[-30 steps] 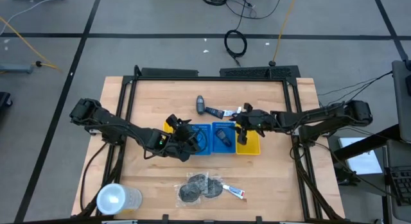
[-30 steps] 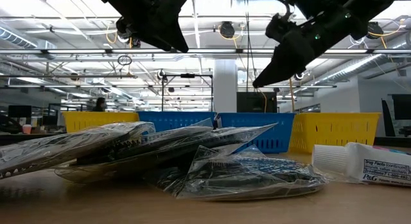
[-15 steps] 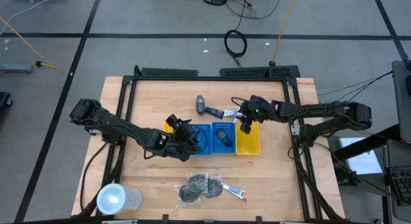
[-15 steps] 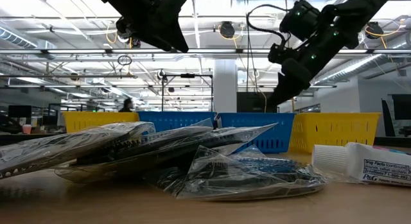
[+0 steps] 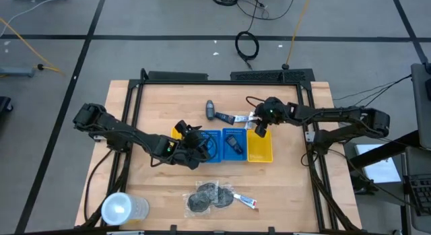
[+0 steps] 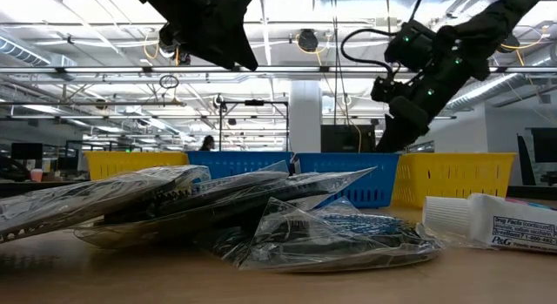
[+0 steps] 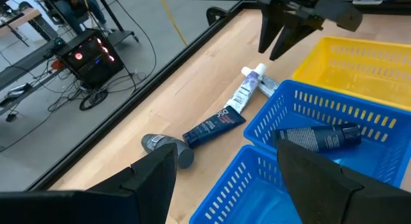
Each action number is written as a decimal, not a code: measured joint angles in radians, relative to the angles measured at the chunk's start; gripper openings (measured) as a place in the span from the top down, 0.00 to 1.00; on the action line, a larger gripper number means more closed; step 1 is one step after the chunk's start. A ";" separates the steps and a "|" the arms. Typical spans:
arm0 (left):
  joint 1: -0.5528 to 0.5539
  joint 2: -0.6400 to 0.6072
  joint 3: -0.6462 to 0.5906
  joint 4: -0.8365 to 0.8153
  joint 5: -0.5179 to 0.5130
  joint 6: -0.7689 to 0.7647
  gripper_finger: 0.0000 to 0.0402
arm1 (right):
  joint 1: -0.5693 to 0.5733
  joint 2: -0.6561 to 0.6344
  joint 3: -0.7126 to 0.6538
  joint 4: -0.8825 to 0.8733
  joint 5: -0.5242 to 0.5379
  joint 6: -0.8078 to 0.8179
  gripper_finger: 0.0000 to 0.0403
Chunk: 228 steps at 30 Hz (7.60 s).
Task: Pick & Place Travel size toiletries
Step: Put the white toothpaste into the left blue basket
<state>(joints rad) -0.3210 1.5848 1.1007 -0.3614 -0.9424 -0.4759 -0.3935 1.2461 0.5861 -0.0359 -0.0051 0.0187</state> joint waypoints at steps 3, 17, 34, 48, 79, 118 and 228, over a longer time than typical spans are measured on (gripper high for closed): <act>0.000 0.000 0.000 0.001 0.000 0.000 0.34 | 0.000 0.000 -0.038 0.081 0.000 0.006 0.69; 0.001 0.000 0.000 0.008 0.000 0.003 0.34 | -0.020 0.092 -0.069 0.204 0.000 0.004 0.69; 0.001 0.000 0.000 0.008 0.002 0.004 0.34 | -0.024 0.150 -0.070 0.254 -0.052 -0.005 0.69; 0.001 0.000 0.000 0.008 0.002 0.004 0.34 | -0.060 0.150 -0.069 0.213 -0.012 -0.005 0.69; 0.005 0.000 0.000 0.019 0.001 0.008 0.34 | -0.118 0.283 0.106 0.033 0.006 0.320 0.69; 0.006 0.000 0.000 0.056 0.001 0.004 0.34 | -0.052 0.197 0.210 0.083 -0.106 0.204 0.86; 0.097 0.116 -0.001 0.762 0.180 0.404 1.00 | 0.474 0.255 0.212 1.164 0.241 -0.083 0.86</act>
<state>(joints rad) -0.2245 1.7008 1.1002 0.4009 -0.7626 -0.0723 0.0807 1.5009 0.7979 1.1285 0.2356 -0.0646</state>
